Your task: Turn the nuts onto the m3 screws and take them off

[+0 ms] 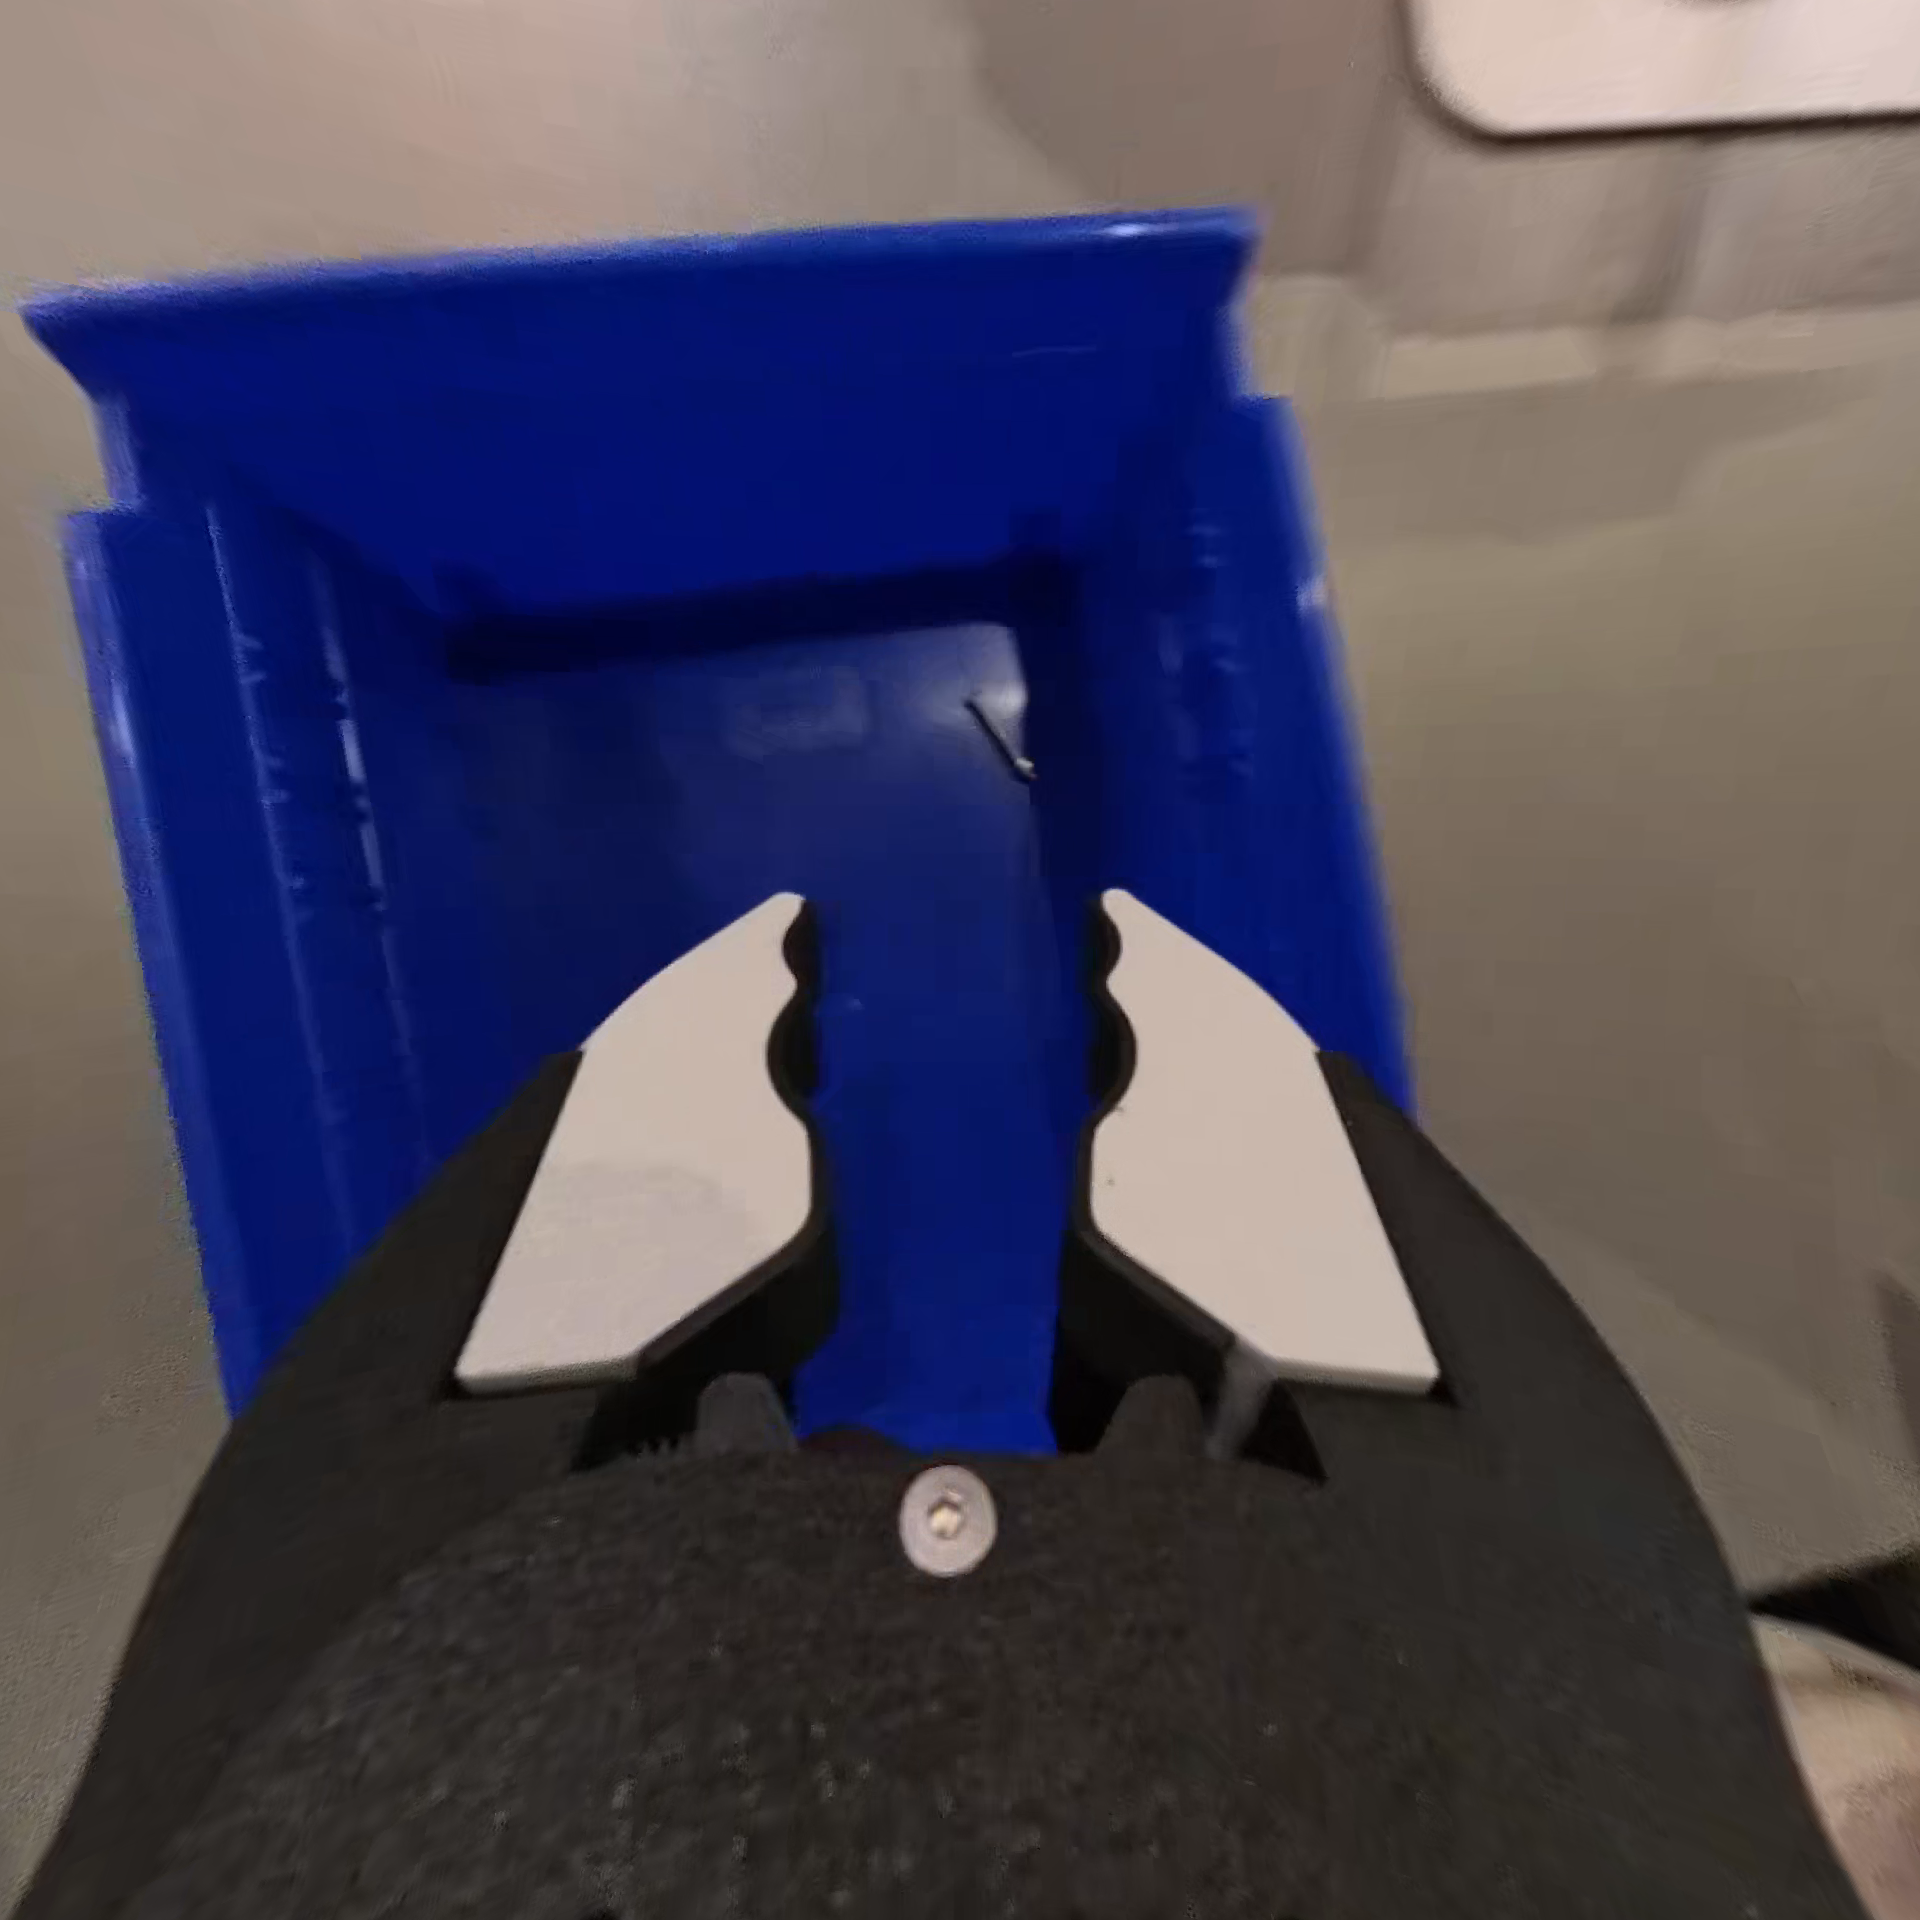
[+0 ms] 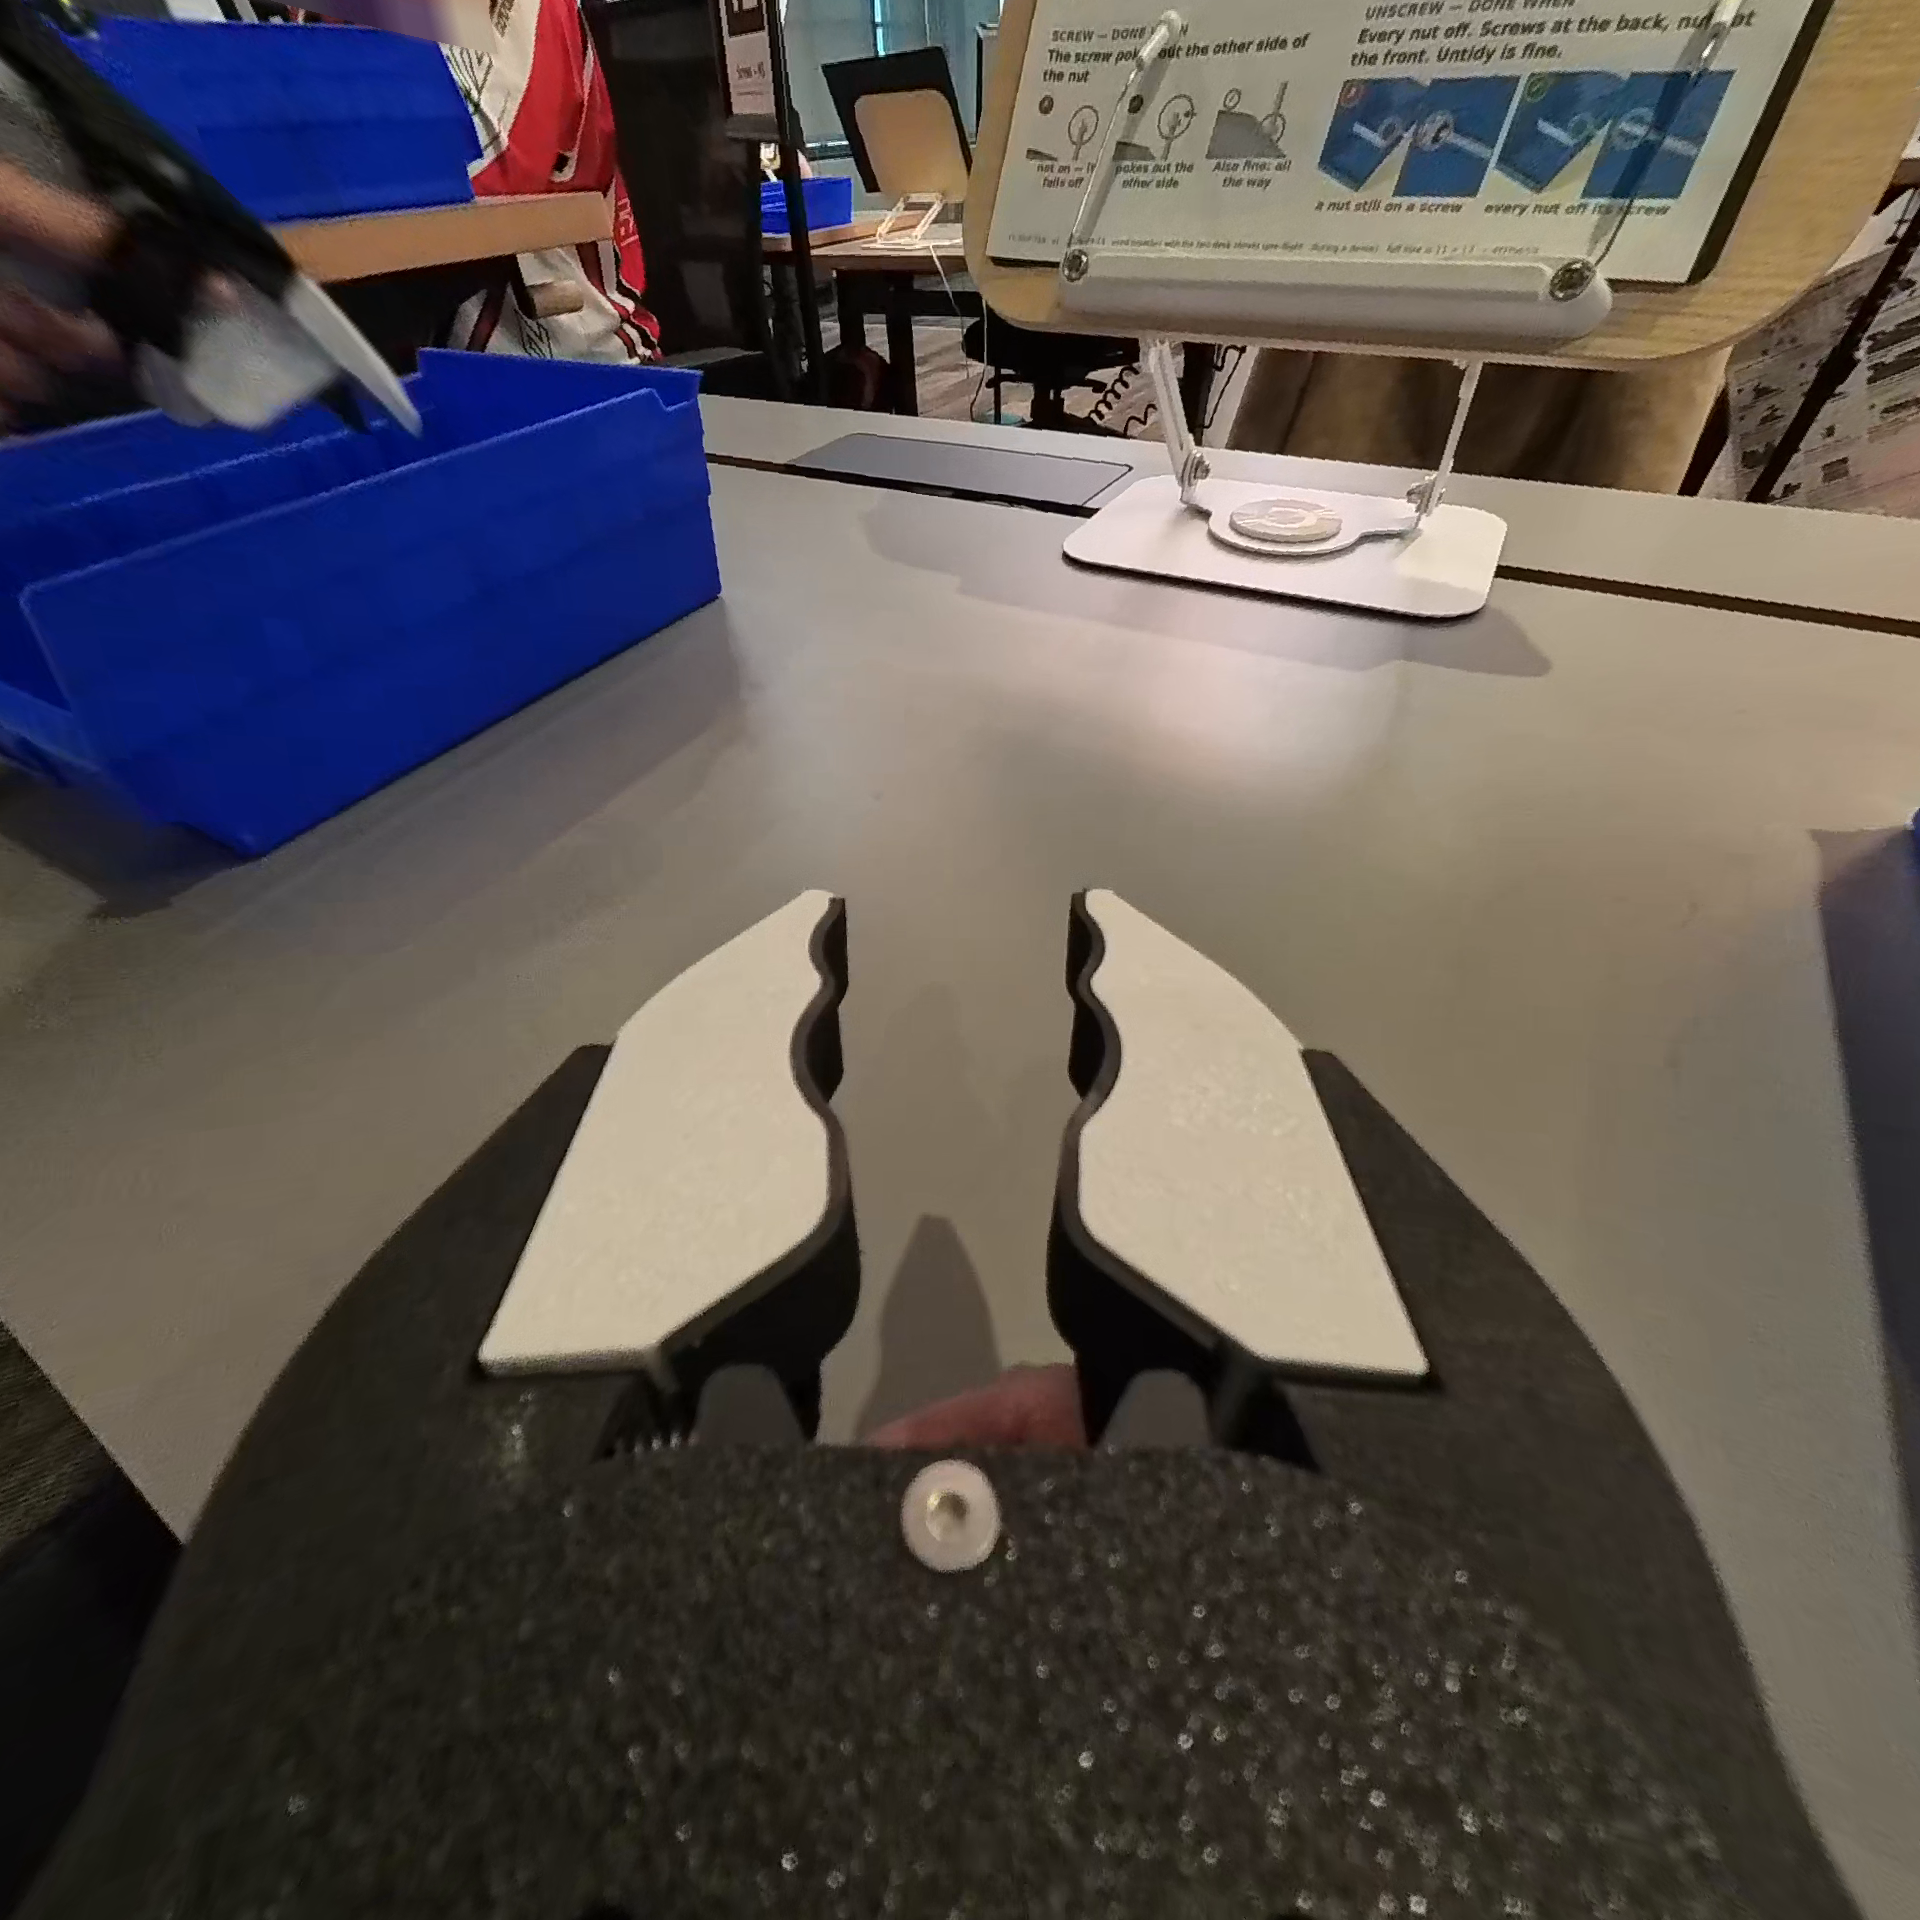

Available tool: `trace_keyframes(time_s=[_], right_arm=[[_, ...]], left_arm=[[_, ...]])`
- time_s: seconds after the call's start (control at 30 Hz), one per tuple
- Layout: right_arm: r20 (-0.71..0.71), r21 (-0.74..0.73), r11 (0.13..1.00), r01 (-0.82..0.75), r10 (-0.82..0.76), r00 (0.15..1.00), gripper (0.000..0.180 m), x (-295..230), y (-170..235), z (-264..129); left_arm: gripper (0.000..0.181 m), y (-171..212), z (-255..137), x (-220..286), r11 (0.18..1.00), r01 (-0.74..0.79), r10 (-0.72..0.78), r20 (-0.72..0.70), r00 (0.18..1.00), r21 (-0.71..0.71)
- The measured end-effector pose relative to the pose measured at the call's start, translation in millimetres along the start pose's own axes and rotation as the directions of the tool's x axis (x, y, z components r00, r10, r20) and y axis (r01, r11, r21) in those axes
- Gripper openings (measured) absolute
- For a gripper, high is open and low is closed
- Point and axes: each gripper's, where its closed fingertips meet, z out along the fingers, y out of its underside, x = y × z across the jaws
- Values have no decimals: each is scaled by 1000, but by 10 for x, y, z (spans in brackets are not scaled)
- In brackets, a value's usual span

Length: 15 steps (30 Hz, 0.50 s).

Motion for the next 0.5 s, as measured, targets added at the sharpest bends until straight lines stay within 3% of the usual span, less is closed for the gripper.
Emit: trace_keyframes(time_s=[0.2,0.37,0.5], right_arm=[[13,-10,1000,7,-6,1000,40,-34,13,7],[26,-20,1000,18,-17,1000,40,-85,26,7],[38,-28,999,18,-17,999,40,-120,37,23]], left_arm=[[51,-9,856,-96,975,113,-107,38,993,-193],[45,-20,1040,-45,948,183,-185,19,983,-262],[50,8,1054,36,940,168,-169,23,985,-297]])
